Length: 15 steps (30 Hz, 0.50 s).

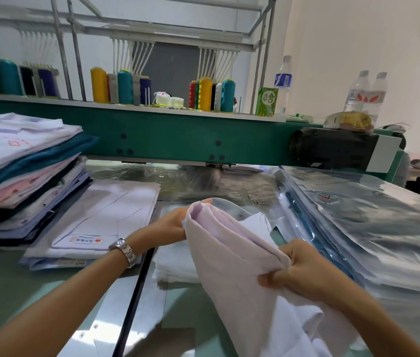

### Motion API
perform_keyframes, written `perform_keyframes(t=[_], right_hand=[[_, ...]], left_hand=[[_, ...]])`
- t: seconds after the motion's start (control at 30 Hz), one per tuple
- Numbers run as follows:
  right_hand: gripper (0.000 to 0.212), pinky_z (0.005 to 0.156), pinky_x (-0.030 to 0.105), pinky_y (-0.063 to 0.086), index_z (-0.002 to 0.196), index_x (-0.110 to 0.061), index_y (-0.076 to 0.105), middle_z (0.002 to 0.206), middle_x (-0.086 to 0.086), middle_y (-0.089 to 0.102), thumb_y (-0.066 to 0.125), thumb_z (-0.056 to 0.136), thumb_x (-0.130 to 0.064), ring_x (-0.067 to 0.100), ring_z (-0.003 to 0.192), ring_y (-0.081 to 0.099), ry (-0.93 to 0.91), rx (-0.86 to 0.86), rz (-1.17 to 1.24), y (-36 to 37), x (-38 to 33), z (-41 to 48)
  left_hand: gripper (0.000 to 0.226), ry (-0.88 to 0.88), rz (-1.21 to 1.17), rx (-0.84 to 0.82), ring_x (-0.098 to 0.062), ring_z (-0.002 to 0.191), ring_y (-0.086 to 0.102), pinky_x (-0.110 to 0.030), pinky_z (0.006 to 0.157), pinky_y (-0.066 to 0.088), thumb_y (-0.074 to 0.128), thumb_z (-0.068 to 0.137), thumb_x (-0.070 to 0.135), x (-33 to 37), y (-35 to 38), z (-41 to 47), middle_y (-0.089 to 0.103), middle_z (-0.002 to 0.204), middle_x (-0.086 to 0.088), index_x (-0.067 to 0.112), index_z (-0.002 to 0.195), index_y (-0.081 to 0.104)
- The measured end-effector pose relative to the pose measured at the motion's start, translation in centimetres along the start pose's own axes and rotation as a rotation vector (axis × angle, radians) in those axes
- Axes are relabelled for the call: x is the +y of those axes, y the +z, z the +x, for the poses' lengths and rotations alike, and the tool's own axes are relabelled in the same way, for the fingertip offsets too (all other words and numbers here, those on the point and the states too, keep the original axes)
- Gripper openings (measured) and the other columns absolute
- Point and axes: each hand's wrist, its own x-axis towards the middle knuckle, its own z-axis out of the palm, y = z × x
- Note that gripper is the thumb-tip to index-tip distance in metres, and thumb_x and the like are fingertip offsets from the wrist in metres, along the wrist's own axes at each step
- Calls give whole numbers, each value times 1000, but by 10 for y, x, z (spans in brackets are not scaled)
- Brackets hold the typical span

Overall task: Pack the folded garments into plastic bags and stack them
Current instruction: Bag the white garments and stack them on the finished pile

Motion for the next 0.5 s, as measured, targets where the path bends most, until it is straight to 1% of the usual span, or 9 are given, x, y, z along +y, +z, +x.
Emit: perform_keyframes(t=[0.07, 0.1, 0.13, 0.2, 0.23, 0.27, 0.33, 0.4, 0.5], right_hand=[[16, 52, 20, 38, 53, -18, 71, 53, -8, 55, 82, 63, -14, 7, 49, 50, -2, -13, -25, -5, -2, 2], [11, 54, 22, 37, 57, -13, 71, 55, -6, 55, 81, 60, -17, 9, 52, 50, -3, -18, -24, -8, -2, 2], [14, 57, 24, 38, 62, -6, 72, 58, -2, 56, 81, 60, -17, 12, 55, 51, -8, -27, -12, -10, -1, 3], [15, 60, 28, 40, 70, 0, 72, 63, 3, 59, 81, 65, -11, 16, 60, 54, -9, -59, 16, -14, 0, 4], [14, 61, 29, 43, 72, -1, 74, 66, 4, 62, 82, 66, -11, 17, 61, 56, -14, -76, 22, -14, 1, 3], [15, 62, 29, 45, 73, -4, 75, 67, 5, 64, 81, 63, -14, 17, 62, 58, -18, -92, 26, -14, 1, 3], [18, 61, 27, 46, 71, -7, 75, 67, 4, 64, 79, 58, -20, 15, 62, 60, -12, -115, 47, -13, 0, 3], [15, 60, 25, 47, 69, -11, 75, 67, 2, 65, 78, 57, -20, 14, 62, 60, -19, -151, 55, -11, -2, 5], [9, 59, 23, 48, 66, -17, 75, 66, -3, 66, 77, 58, -20, 12, 61, 61, -32, -196, 35, -10, -7, 11]], left_hand=[[72, -27, -33, -82, -16, 132, 49, -45, 105, 46, 66, 93, 11, 6, -5, 2, 51, 144, 3, 30, 152, 29], [70, -37, -49, -105, -21, 133, 48, -49, 106, 44, 61, 94, 5, 6, -7, 2, 51, 144, 1, 31, 151, 31], [69, -47, -72, -117, -23, 134, 46, -50, 107, 42, 58, 95, 1, 6, -9, 2, 50, 146, 1, 33, 150, 32], [71, -46, -100, -123, -12, 137, 43, -40, 108, 44, 57, 95, 0, 5, -12, 2, 38, 152, 16, 36, 150, 32], [71, -38, -109, -123, -5, 138, 40, -33, 108, 44, 59, 95, 3, 5, -12, 2, 32, 154, 23, 38, 150, 32], [70, -30, -119, -122, -1, 138, 37, -30, 109, 42, 61, 95, 7, 4, -13, 2, 29, 154, 26, 39, 150, 32], [63, -18, -130, -117, 1, 139, 35, -34, 112, 39, 61, 97, 20, 4, -11, 2, 30, 153, 26, 40, 150, 32], [62, 2, -121, -122, 0, 141, 32, -35, 114, 36, 61, 97, 30, 5, -10, 1, 31, 154, 25, 40, 150, 31], [67, 50, -57, -125, 4, 142, 26, -28, 115, 31, 62, 97, 23, 9, -9, 0, 25, 156, 25, 34, 152, 28]])
